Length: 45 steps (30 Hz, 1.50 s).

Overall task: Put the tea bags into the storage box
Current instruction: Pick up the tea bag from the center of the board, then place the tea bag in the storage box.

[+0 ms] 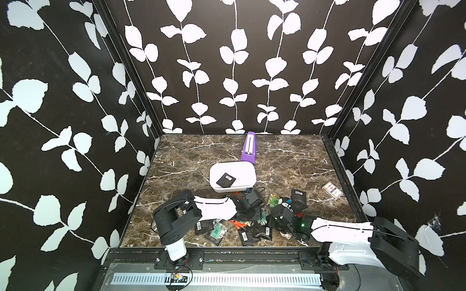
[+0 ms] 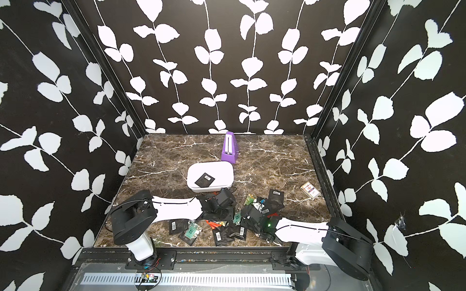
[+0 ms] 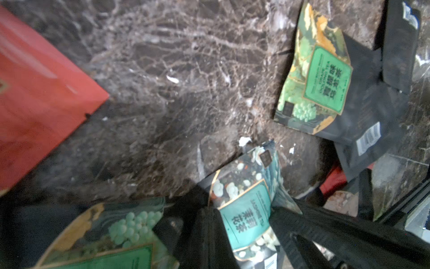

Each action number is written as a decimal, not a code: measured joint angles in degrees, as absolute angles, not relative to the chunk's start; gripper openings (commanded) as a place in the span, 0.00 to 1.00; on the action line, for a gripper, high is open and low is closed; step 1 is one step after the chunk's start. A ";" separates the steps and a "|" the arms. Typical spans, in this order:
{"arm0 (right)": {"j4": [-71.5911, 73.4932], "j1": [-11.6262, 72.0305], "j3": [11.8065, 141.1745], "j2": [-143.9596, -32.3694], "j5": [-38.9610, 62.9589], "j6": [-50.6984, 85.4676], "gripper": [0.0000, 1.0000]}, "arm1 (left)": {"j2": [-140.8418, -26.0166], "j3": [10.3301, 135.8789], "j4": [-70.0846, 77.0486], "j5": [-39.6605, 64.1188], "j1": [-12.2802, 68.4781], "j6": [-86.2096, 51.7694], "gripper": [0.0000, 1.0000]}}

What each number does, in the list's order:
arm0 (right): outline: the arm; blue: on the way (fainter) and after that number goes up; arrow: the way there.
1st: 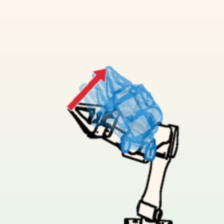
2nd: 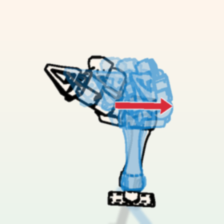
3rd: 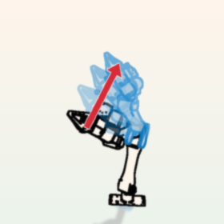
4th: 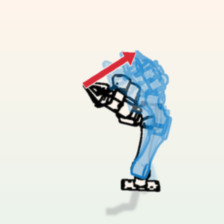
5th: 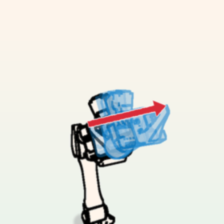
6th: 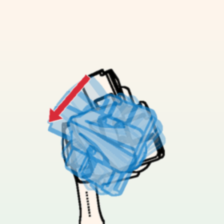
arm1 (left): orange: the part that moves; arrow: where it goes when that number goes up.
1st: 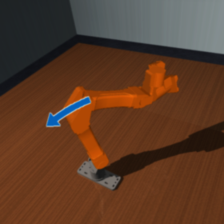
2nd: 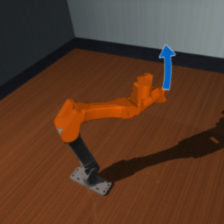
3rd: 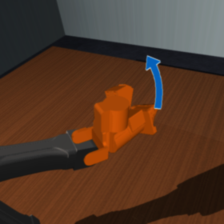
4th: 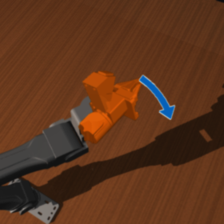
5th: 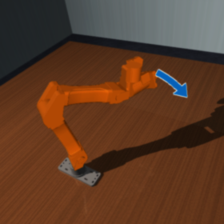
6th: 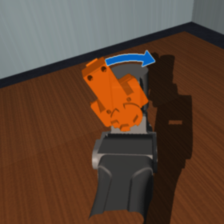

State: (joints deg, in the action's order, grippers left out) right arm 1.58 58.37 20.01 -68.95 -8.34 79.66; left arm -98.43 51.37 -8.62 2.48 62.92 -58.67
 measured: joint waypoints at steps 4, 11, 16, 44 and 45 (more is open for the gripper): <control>0.84 58.43 20.12 -68.47 -8.82 79.37 0.01 | -98.43 51.62 -9.02 2.42 62.98 -58.06 0.00; -6.52 58.46 23.46 -65.10 -12.51 76.16 0.00 | -95.48 56.45 -17.54 -2.28 62.96 -54.33 0.29; -12.95 57.93 31.29 -61.30 -16.25 71.00 0.00 | -85.12 59.86 -24.32 -12.08 62.78 -51.05 0.35; -13.78 45.71 78.46 -105.14 -3.55 50.92 0.49 | -49.71 36.67 -30.44 -16.40 61.04 -58.33 0.27; -14.09 45.58 78.37 -104.68 -3.64 50.83 0.51 | -49.87 36.53 -30.02 -15.75 61.04 -58.30 0.26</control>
State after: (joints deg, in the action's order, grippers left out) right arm -14.09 45.58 78.37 -104.68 -3.64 50.83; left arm -49.87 36.53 -30.02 -15.75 61.04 -58.30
